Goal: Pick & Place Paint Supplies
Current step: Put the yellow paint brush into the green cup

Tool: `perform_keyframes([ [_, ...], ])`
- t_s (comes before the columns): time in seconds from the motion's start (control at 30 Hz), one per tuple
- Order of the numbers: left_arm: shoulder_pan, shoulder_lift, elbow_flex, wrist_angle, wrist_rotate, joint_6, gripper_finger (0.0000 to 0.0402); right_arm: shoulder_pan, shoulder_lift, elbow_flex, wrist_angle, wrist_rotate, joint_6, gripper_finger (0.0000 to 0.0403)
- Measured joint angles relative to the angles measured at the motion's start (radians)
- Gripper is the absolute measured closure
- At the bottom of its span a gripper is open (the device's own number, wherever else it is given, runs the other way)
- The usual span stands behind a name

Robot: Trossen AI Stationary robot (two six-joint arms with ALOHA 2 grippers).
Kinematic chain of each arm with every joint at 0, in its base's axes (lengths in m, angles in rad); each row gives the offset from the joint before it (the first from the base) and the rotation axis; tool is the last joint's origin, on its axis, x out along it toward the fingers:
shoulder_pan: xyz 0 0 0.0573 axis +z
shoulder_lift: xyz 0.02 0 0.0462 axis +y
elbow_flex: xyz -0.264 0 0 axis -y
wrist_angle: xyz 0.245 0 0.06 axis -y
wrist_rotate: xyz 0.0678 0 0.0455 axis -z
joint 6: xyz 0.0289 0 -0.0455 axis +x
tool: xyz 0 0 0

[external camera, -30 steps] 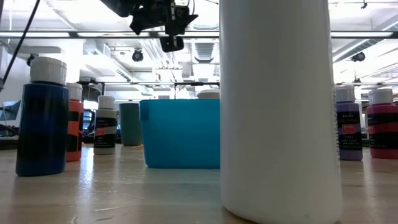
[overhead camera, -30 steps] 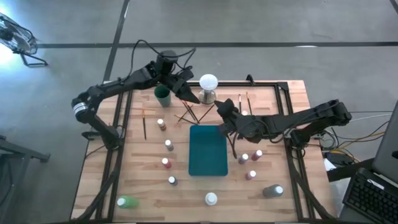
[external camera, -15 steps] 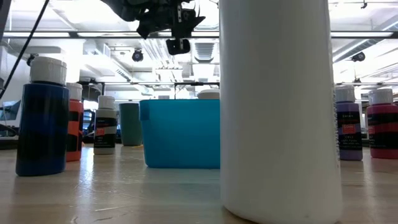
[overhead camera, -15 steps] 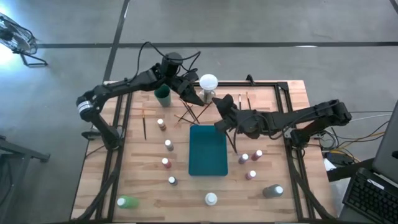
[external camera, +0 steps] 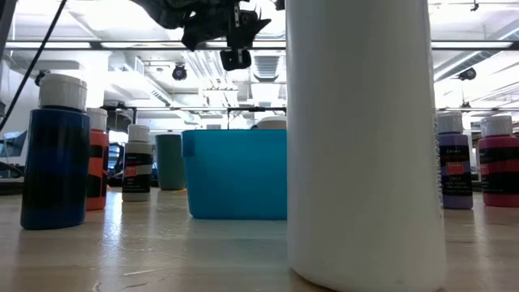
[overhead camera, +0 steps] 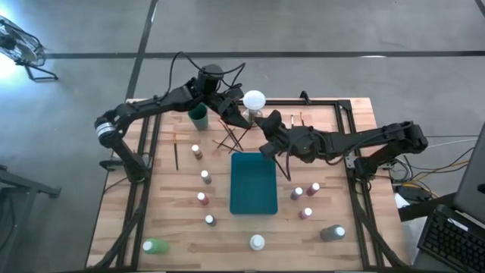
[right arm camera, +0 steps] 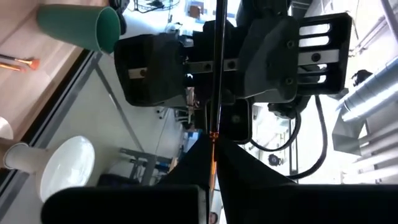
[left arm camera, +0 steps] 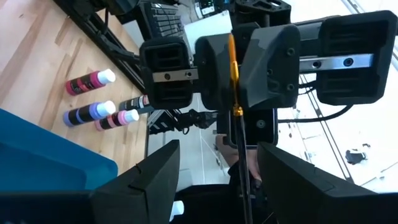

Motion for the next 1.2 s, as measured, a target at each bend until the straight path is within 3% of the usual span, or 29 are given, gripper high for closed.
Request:
perform_keyframes([
  [0.43, -0.036, 0.000, -0.001, -0.001, -0.038, -0.035, 0.0195, -0.018, 0.059, -0.001, 0.004, 0.040, -0.001, 0.0394],
  [0.63, -0.036, 0.000, -0.001, -0.003, -0.038, -0.015, 0.0258, -0.017, 0.034, 0.000, 0.006, 0.044, 0.002, 0.0394],
  [0.93, -0.035, 0.002, -0.003, -0.015, -0.049, 0.016, 0.0385, -0.006, 0.040, 0.000, 0.004, 0.037, -0.002, 0.0394],
  [1.2, -0.036, 0.002, -0.005, -0.016, -0.049, 0.024, 0.0390, 0.002, 0.040, -0.002, 0.001, 0.039, -0.002, 0.0394],
])
